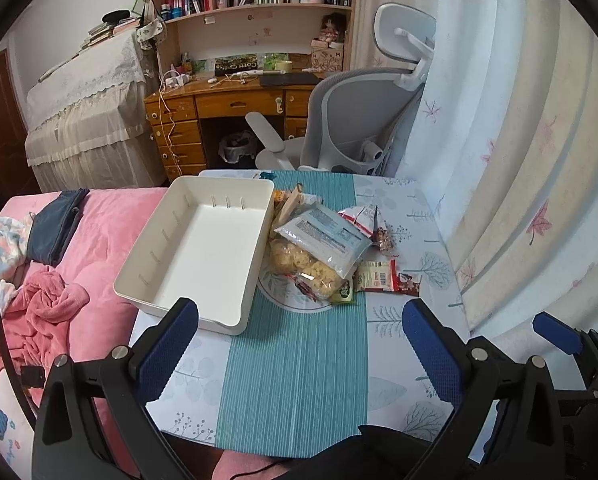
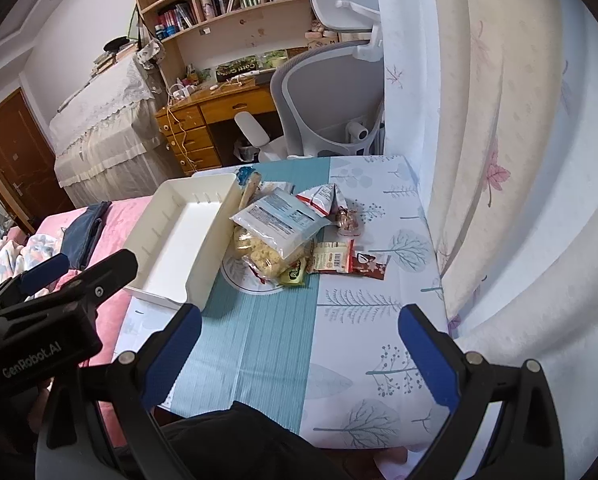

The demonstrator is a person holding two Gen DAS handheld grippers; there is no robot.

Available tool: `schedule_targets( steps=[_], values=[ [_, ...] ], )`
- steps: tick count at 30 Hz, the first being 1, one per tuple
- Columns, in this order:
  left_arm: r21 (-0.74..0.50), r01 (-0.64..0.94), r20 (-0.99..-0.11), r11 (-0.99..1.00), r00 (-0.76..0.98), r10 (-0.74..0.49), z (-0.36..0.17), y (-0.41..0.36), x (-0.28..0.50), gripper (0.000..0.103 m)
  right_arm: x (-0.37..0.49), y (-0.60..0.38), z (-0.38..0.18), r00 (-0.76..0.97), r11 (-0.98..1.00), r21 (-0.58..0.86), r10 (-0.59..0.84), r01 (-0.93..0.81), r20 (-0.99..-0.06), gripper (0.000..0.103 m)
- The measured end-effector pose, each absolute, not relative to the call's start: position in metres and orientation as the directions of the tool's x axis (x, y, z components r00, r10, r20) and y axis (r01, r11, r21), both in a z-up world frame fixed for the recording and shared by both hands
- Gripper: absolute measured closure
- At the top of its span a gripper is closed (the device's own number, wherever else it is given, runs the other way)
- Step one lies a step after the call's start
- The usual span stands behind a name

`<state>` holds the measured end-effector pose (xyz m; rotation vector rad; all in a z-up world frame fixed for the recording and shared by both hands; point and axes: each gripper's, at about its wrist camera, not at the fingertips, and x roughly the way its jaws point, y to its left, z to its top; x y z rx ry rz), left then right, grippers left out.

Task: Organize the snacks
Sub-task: 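Move both tools toward the snack pile beside the white tray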

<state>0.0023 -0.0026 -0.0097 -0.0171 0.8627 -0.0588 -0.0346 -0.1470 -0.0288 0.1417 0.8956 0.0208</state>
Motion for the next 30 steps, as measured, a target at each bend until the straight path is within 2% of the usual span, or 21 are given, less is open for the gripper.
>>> schedule_targets(
  steps=[11, 23, 30],
  values=[
    [-0.077, 0.074, -0.776, 0.994, 0.622, -0.106, -0.018, 0.018, 0.018, 0.002, -0.023, -0.133, -0.032, 0.61, 0.994, 0.086, 0.028, 0.066, -0.792, 0.004],
    [-0.097, 0.144, -0.81, 0.985, 0.564, -0.162, -0.025, 0.046, 0.06, 0.002, 0.001, -0.108, -0.035, 0.573, 0.984, 0.051, -0.056, 0.169, -0.817, 0.004],
    [-0.14, 0.207, -0.835, 0.968, 0.502, -0.228, -0.039, 0.059, 0.084, 0.002, 0.014, -0.09, -0.039, 0.545, 0.972, -0.028, -0.154, 0.233, -0.824, 0.004]
  ],
)
